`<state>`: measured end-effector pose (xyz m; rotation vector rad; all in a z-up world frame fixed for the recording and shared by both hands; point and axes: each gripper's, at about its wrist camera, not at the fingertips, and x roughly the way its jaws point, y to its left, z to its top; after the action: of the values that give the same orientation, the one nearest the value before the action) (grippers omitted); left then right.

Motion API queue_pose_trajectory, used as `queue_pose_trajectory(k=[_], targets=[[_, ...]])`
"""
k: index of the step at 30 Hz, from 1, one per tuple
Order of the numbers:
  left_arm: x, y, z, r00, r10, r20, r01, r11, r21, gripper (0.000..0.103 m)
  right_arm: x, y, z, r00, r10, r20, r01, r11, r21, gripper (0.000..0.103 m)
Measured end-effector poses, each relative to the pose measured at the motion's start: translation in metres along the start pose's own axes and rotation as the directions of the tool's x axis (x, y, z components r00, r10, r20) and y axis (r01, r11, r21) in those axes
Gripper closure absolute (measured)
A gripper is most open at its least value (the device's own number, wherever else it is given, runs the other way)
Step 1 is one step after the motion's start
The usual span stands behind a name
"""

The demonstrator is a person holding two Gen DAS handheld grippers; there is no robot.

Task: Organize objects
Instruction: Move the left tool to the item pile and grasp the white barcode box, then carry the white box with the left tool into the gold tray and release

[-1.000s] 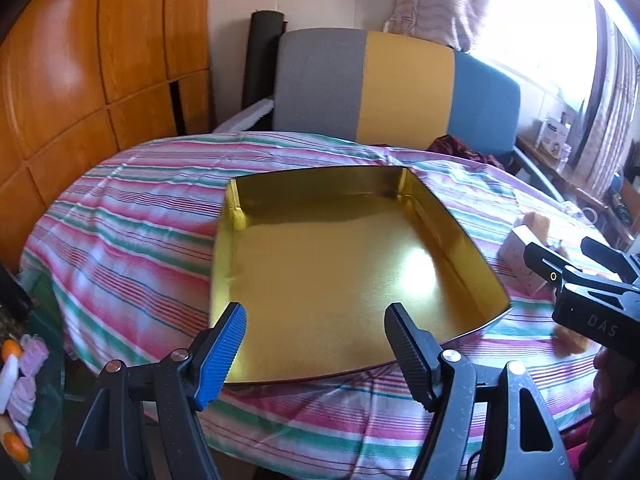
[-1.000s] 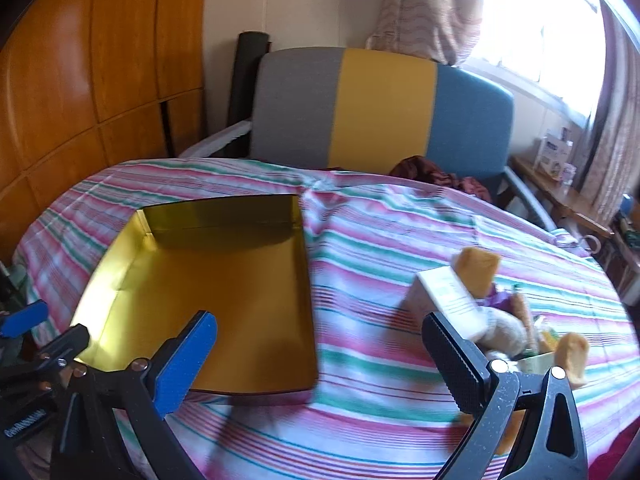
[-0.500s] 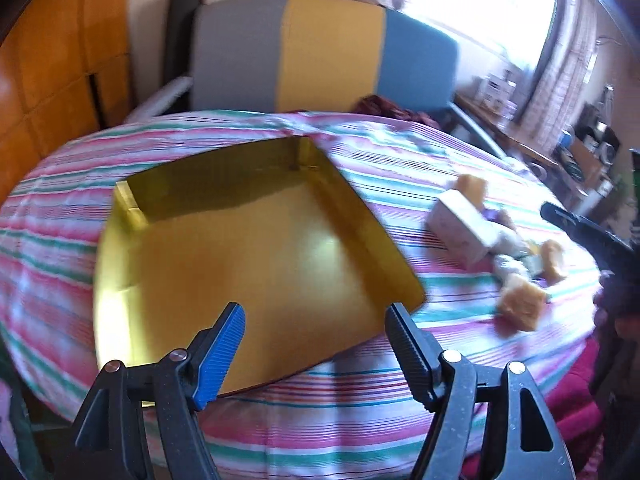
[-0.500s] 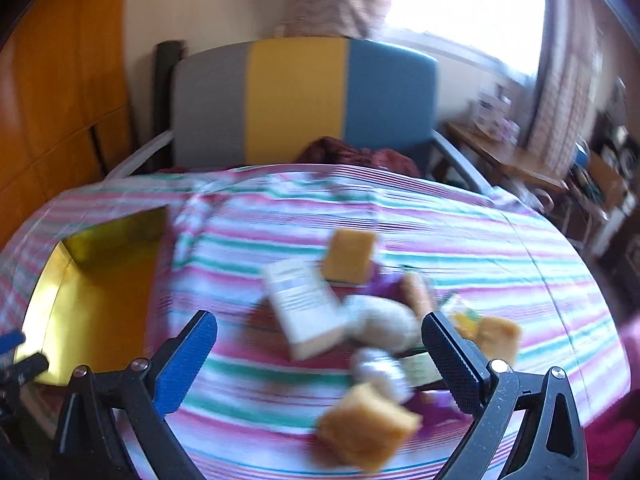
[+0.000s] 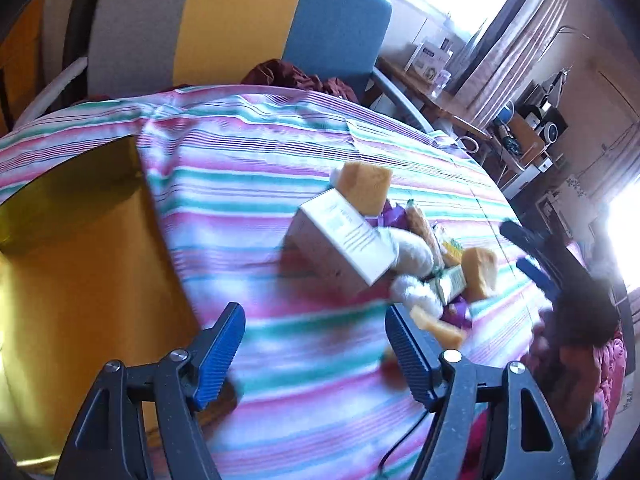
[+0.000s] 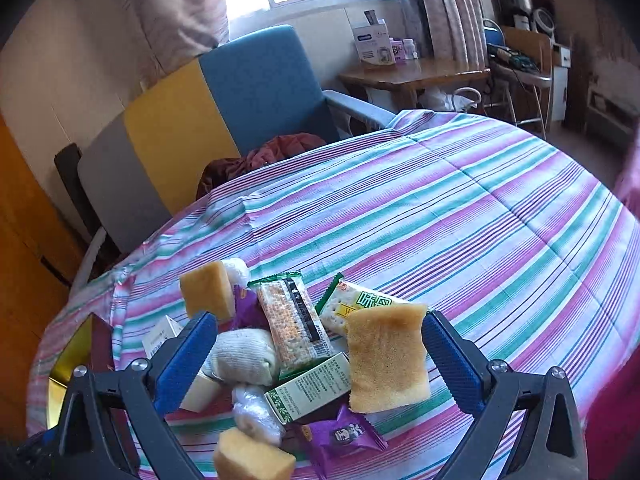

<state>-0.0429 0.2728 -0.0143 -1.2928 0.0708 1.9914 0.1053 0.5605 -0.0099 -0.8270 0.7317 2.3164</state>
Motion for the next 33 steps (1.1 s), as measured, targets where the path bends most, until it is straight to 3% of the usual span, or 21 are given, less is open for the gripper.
queue_pose_trajectory(k=[4,9,17,18,22,26,33], targets=[[0.044,-0.010,0.026,0.998,-0.012,-0.062,0.008,0.998,-0.070,0.020,0.000,-0.005,0.002,1.000,0.030,-0.006,-0.030,0.999,0.029,0.000],[0.092,-0.016,0.048,0.991,0.031,-0.128,-0.048,0.989,-0.136,0.014,0.002,-0.004,0.002,0.998,0.054,-0.011,-0.053,0.998,0.025,0.000],[0.137,-0.020,0.060,0.981,0.044,-0.191,-0.077,0.982,-0.171,0.016,0.007,-0.007,0.003,0.997,0.074,-0.021,-0.073,0.997,0.035,0.000],[0.137,-0.018,0.057,0.980,0.061,-0.190,-0.093,0.982,-0.163,0.032,0.008,-0.007,0.004,0.997,0.075,-0.027,-0.074,0.997,0.036,0.000],[0.123,-0.017,0.044,0.987,0.053,-0.154,-0.068,0.993,-0.094,0.044,0.010,-0.008,0.004,0.997,0.073,-0.037,-0.072,0.997,0.032,0.000],[0.100,-0.022,0.034,0.991,0.084,-0.105,-0.085,0.996,-0.007,0.049,0.014,-0.005,0.004,0.995,0.082,-0.062,-0.081,0.996,0.022,0.000],[0.055,-0.022,0.012,0.998,0.054,-0.039,-0.053,0.998,0.037,0.050,0.022,0.008,-0.004,0.987,0.105,-0.120,-0.110,0.993,-0.040,0.000]])
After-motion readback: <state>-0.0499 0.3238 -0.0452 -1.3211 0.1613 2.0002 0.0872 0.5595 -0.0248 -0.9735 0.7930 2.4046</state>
